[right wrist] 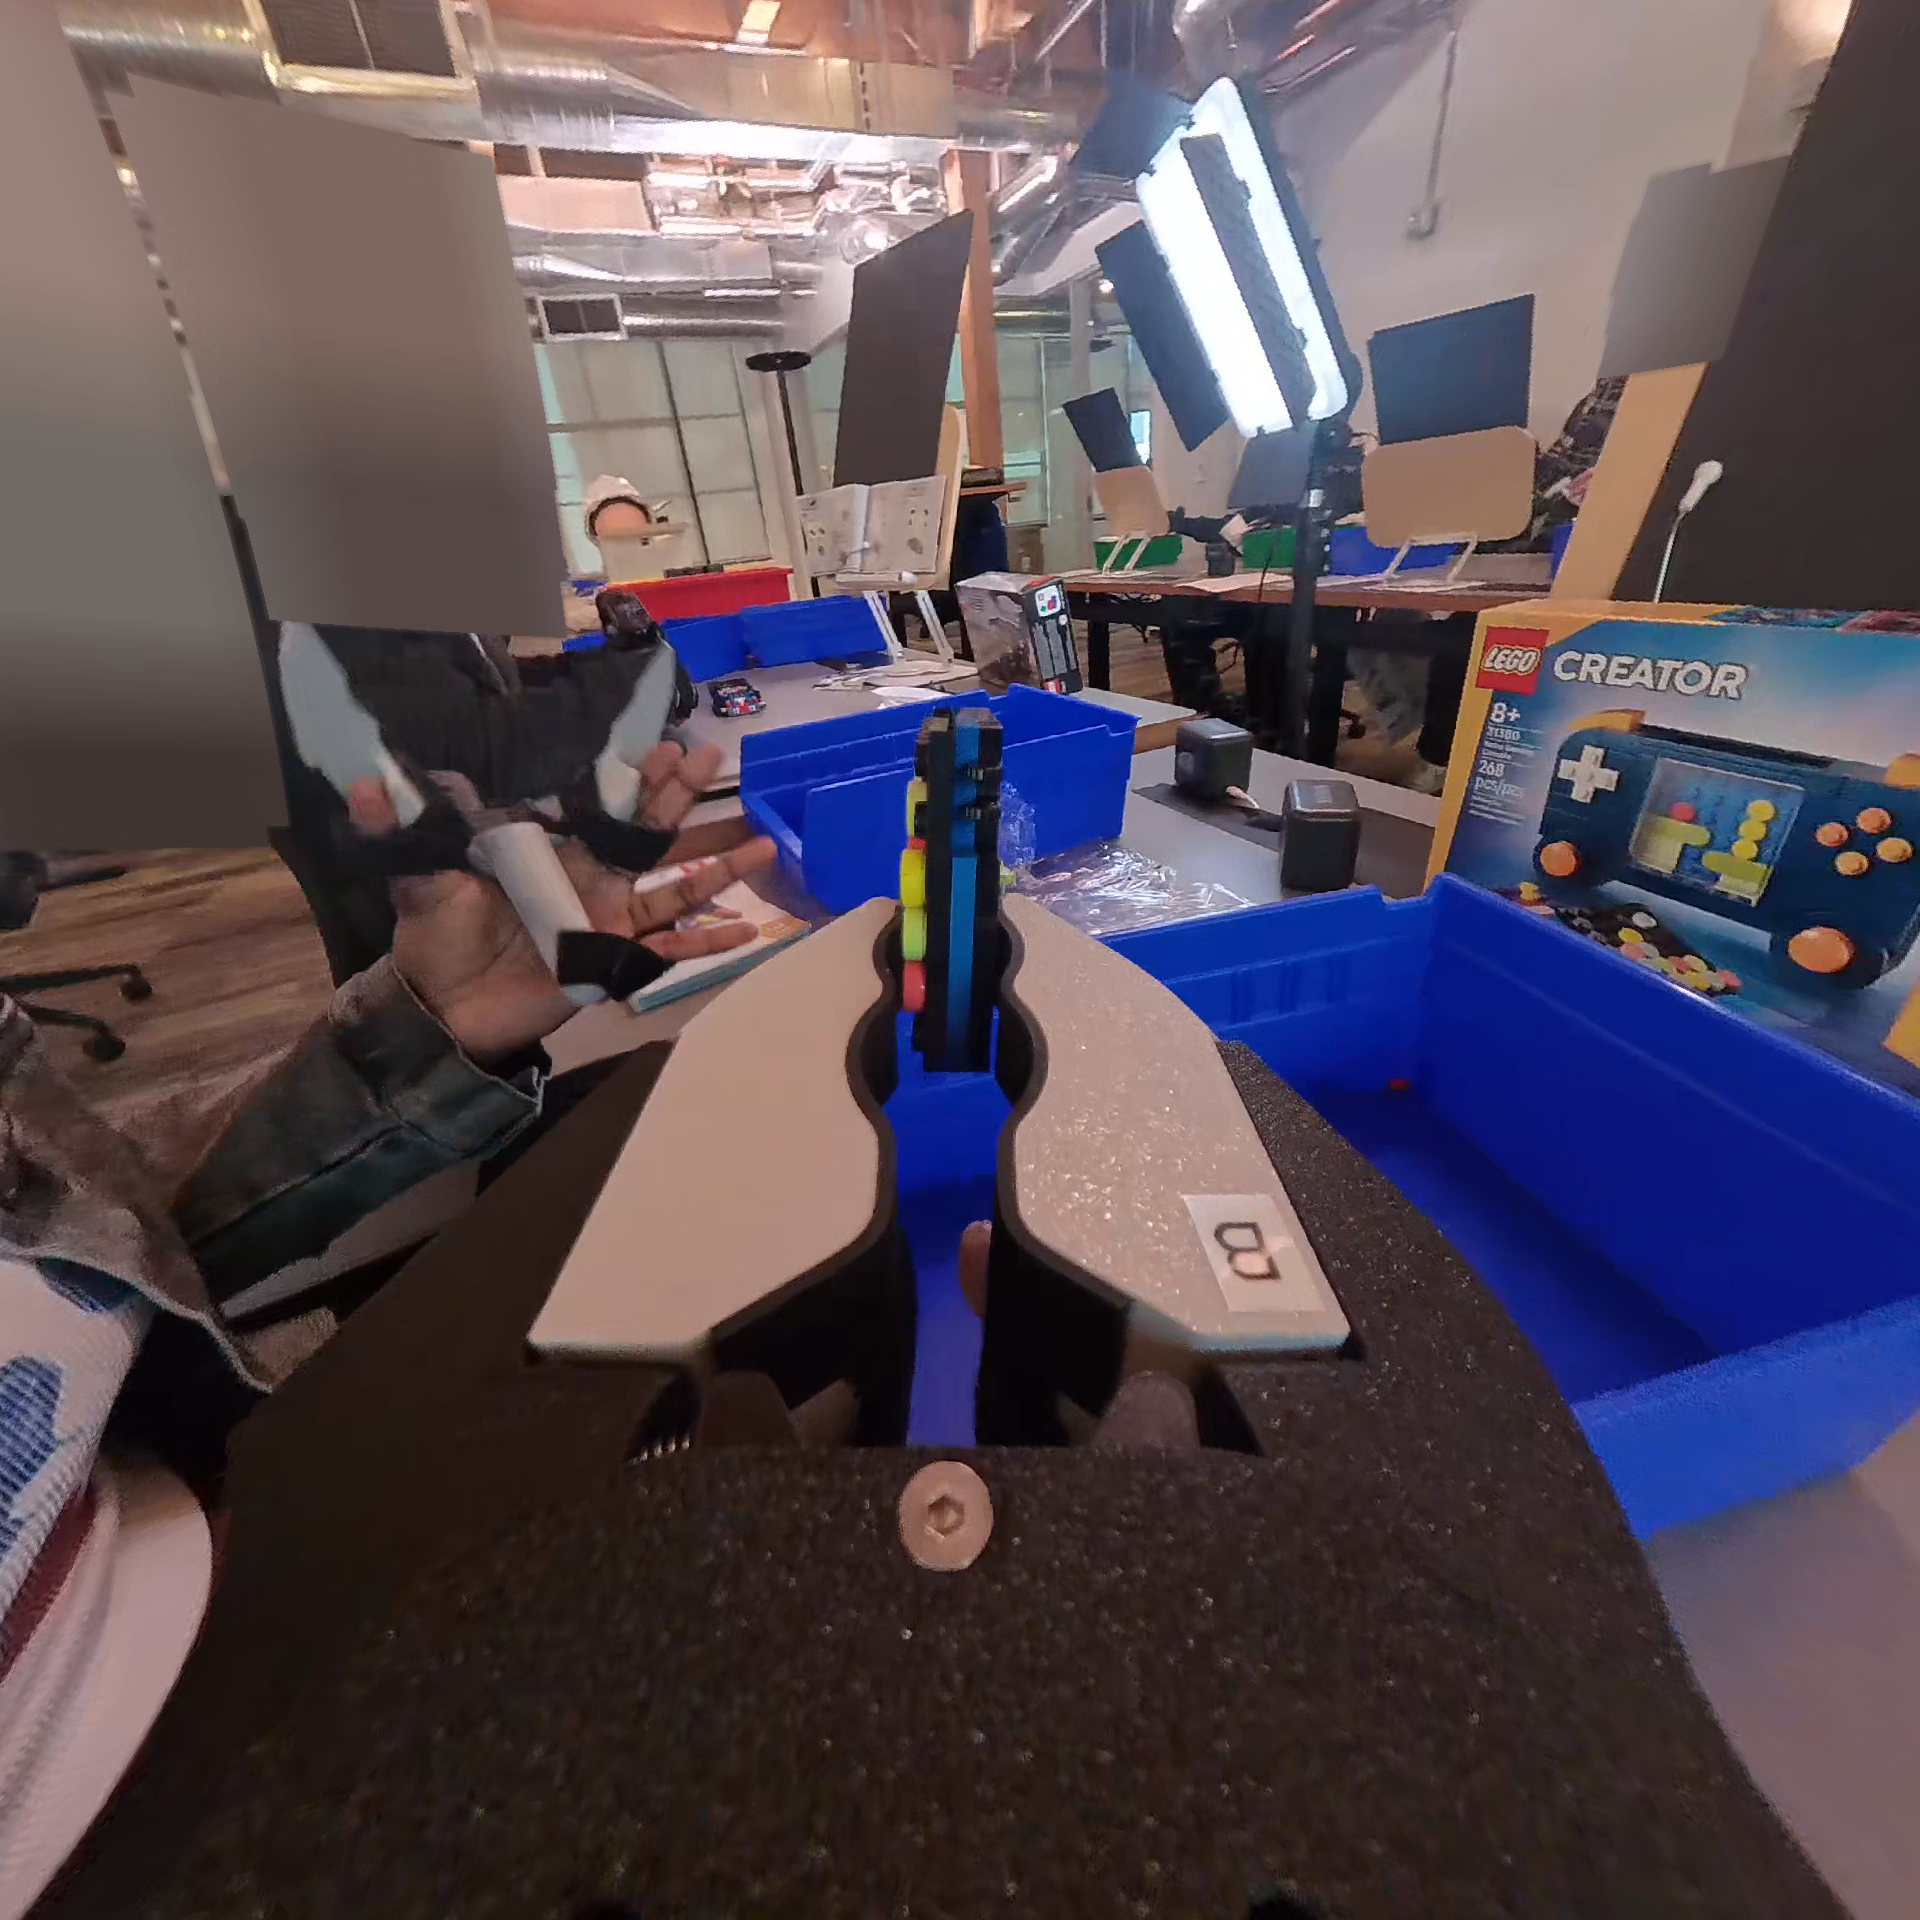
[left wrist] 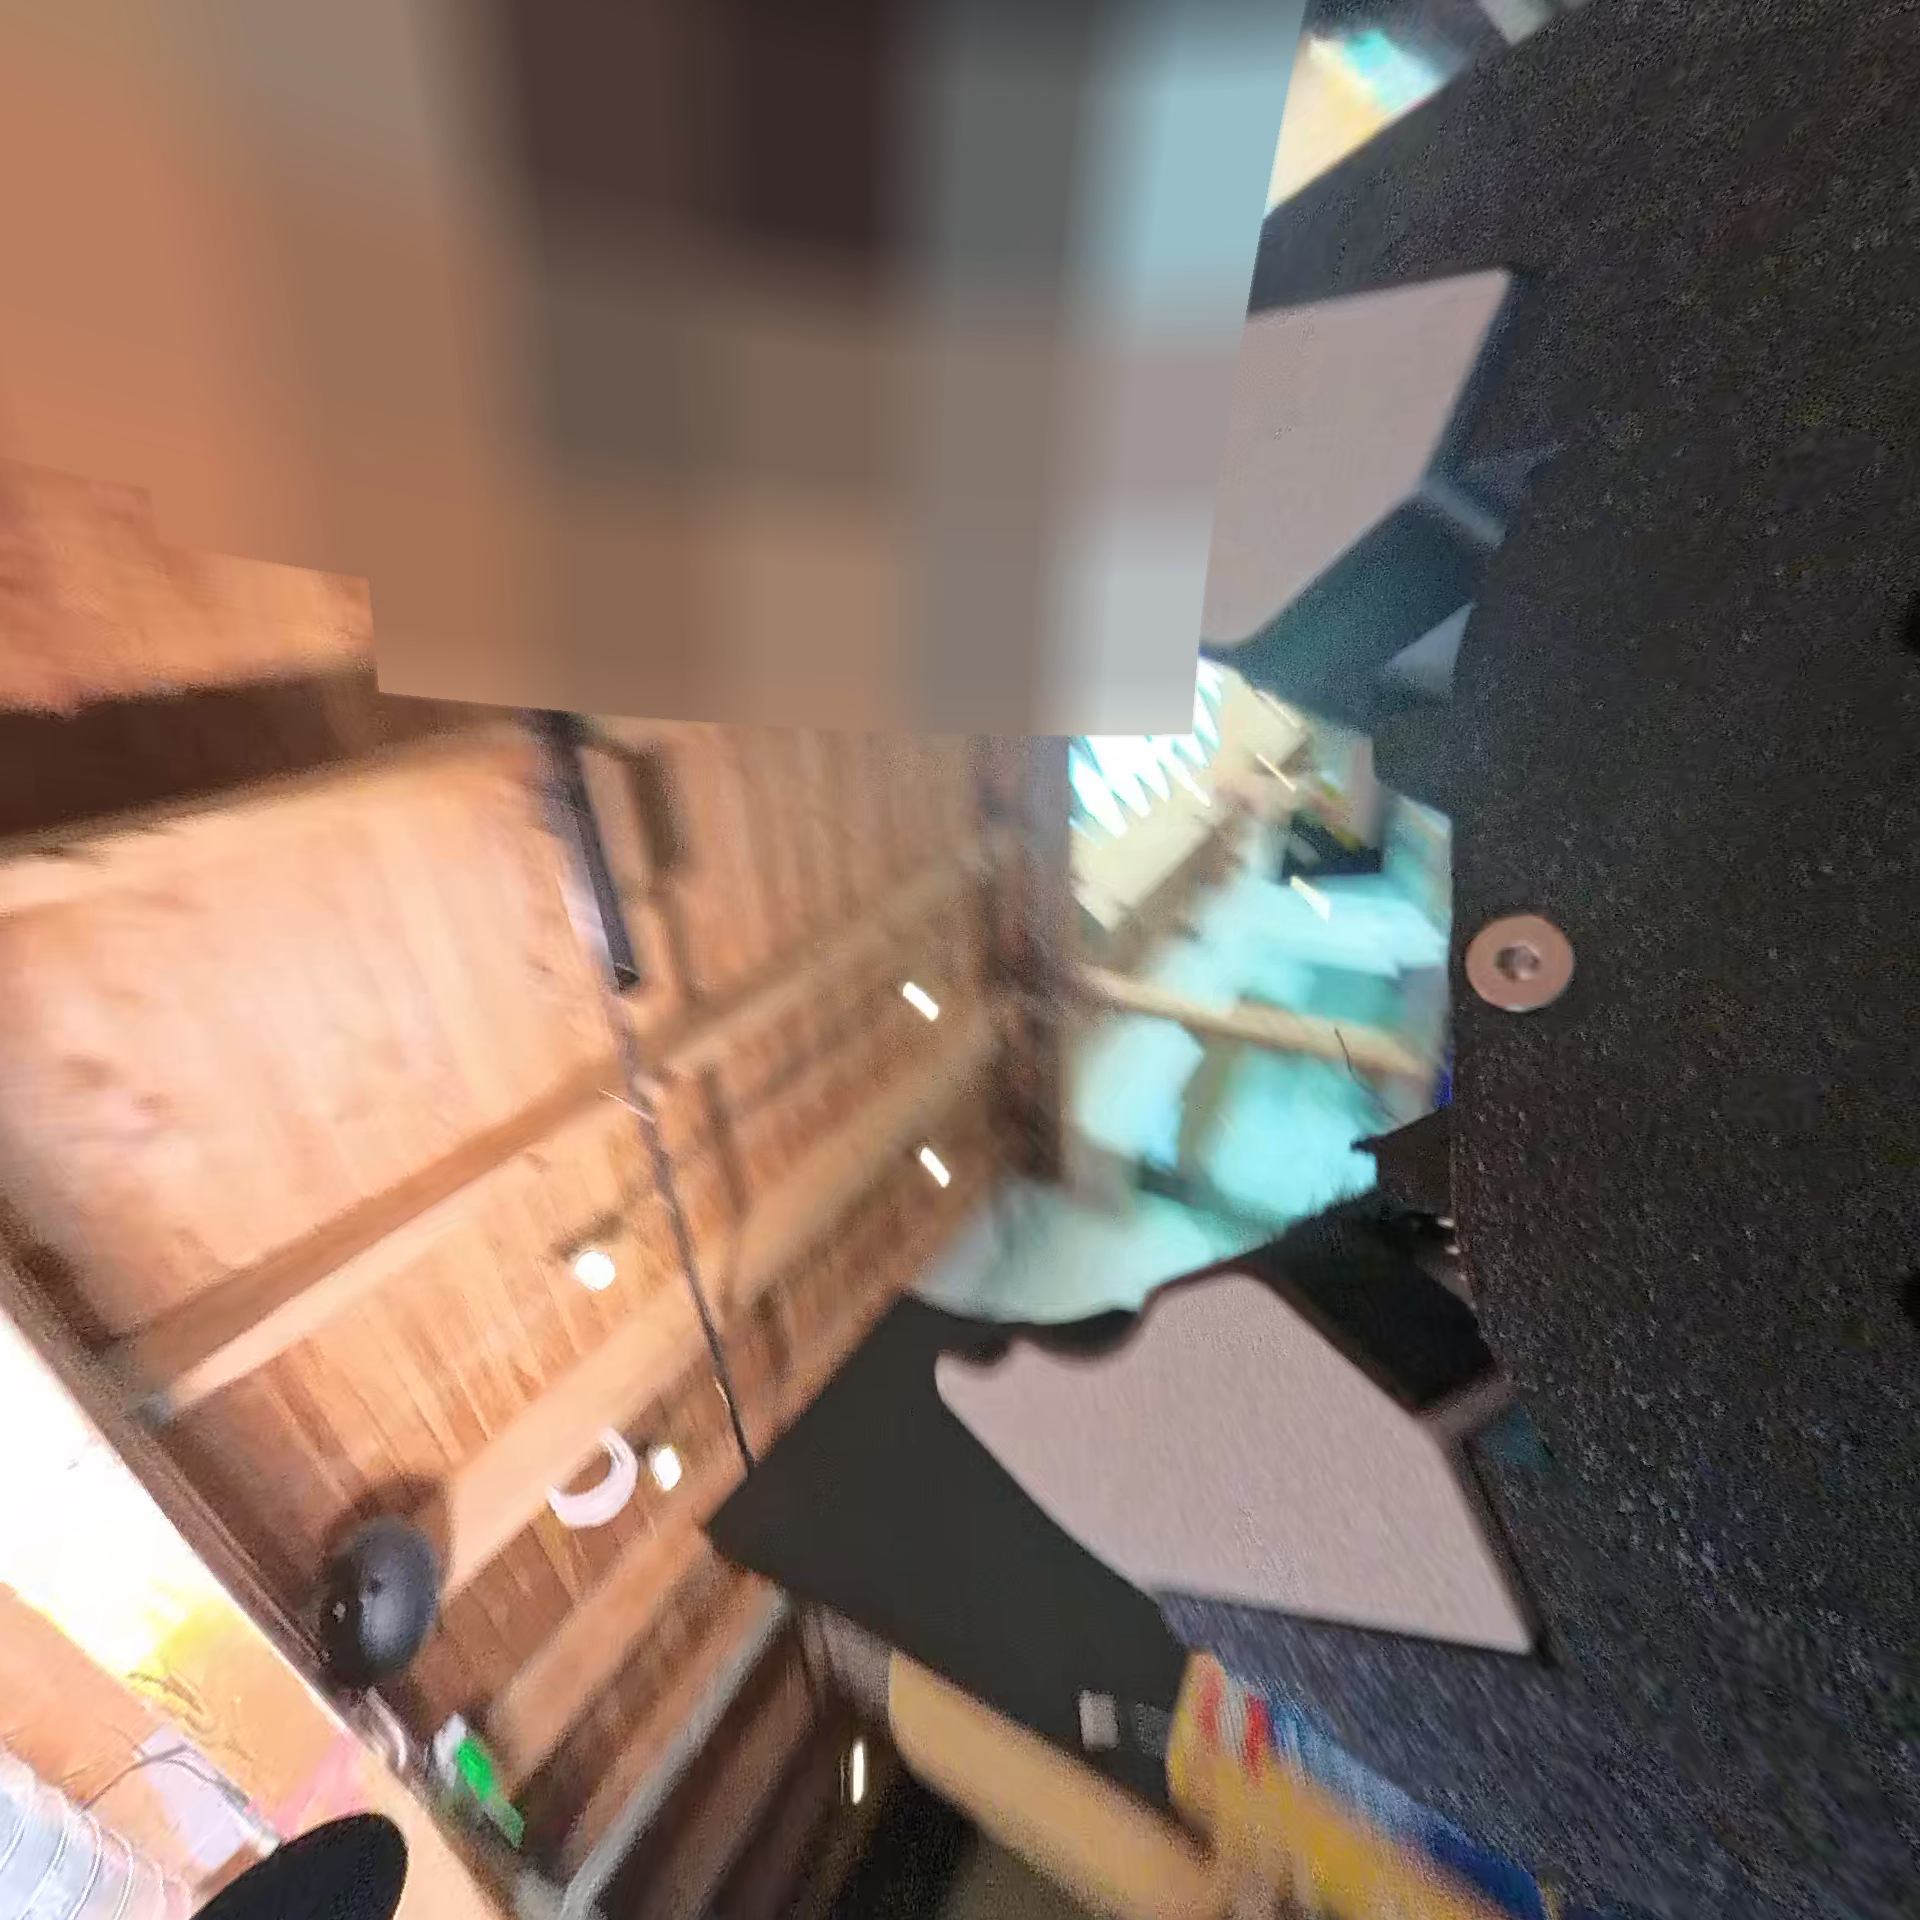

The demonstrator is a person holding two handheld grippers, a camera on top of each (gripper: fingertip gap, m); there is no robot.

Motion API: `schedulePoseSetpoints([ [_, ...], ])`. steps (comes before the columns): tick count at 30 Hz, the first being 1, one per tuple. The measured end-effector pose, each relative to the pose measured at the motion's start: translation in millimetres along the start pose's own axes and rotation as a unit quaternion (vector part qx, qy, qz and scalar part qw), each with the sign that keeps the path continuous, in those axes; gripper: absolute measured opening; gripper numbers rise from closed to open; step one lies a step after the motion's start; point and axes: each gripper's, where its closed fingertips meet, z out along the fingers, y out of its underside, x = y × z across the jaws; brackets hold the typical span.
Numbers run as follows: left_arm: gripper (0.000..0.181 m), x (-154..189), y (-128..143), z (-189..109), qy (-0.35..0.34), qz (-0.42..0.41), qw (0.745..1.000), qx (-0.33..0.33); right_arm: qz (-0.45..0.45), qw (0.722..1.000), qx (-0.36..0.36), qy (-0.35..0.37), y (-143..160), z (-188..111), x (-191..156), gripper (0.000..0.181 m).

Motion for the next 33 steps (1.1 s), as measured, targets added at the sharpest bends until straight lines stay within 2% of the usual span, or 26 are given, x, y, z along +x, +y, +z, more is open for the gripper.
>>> schedulePoseSetpoints([
  [1, 0.142, 4, 20, 3, -0.002, 0.093, 0.993, -0.074, 0.014, 1.000, 0.006, 0.002, -1, -1, 0, 0.014],
  [2, 0.142, 8, 43, 3, 0.011, 0.204, 0.966, -0.157, 0.032, 0.999, 0.013, 0.003, -3, -1, 0, 0.014],
  [3, 0.128, 9, 63, -1, 0.026, 0.313, 0.921, -0.231, 0.046, 0.999, 0.021, 0.001, -4, -1, 0, 0.014],
  [4, 0.089, 8, 77, -7, 0.044, 0.406, 0.868, -0.283, 0.058, 0.998, 0.030, -0.004, -6, -1, -2, 0.014],
  [5, 0.033, 8, 84, -11, 0.051, 0.462, 0.829, -0.311, 0.071, 0.997, 0.039, -0.008, -8, 0, -4, 0.014],
  [6, 0.016, 10, 89, -10, 0.054, 0.473, 0.819, -0.319, 0.088, 0.995, 0.048, -0.010, -10, 0, -5, 0.014],
  [7, 0.024, 12, 96, -10, 0.058, 0.456, 0.825, -0.327, 0.103, 0.993, 0.059, -0.016, -12, -1, -7, 0.014],
  [8, 0.041, 13, 104, -11, 0.062, 0.424, 0.836, -0.342, 0.120, 0.990, 0.075, -0.020, -16, -1, -9, 0.014],
  [9, 0.091, 12, 108, -8, 0.051, 0.394, 0.851, -0.342, 0.133, 0.986, 0.096, -0.024, -21, -3, -11, 0.014],
  [10, 0.122, 8, 113, -7, 0.037, 0.362, 0.863, -0.351, 0.145, 0.982, 0.121, -0.026, -27, -4, -14, 0.014],
  [12, 0.135, 8, 114, 0, 0.008, 0.310, 0.891, -0.331, 0.167, 0.971, 0.169, -0.016, -36, -4, -20, 0.014],
  [14, 0.127, 21, 106, 14, 0.004, 0.278, 0.924, -0.264, 0.202, 0.958, 0.202, -0.006, -34, 1, -28, 0.014],
  [17, 0.092, 35, 111, 20, -0.011, 0.186, 0.957, -0.221, 0.240, 0.934, 0.263, 0.008, -26, 8, -30, 0.014],
  [19, 0.071, 58, 124, 13, 0.048, 0.069, 0.973, -0.216, 0.231, 0.937, 0.262, 0.020, -16, 14, -26, 0.014],
  [20, 0.072, 59, 135, 7, 0.050, 0.013, 0.969, -0.241, 0.216, 0.940, 0.261, 0.031, -14, 15, -23, 0.014],
  [22, 0.092, 48, 157, -6, 0.030, -0.058, 0.955, -0.289, 0.188, 0.946, 0.254, 0.068, -9, 14, -15, 0.014],
  [24, 0.107, 29, 161, -9, -0.006, -0.065, 0.958, -0.278, 0.184, 0.948, 0.243, 0.093, -3, 12, -10, 0.014],
  [26, 0.107, 11, 150, -8, -0.035, -0.031, 0.966, -0.255, 0.189, 0.949, 0.229, 0.106, 2, 9, -12, 0.014],
  [30, 0.106, -1, 152, -8, -0.030, -0.010, 0.959, -0.283, 0.216, 0.957, 0.189, 0.044, 8, 25, -56, 0.014],
  [33, 0.095, 8, 143, -4, 0.015, 0.060, 0.956, -0.286, 0.250, 0.949, 0.192, -0.011, -7, 31, -76, 0.014],
])
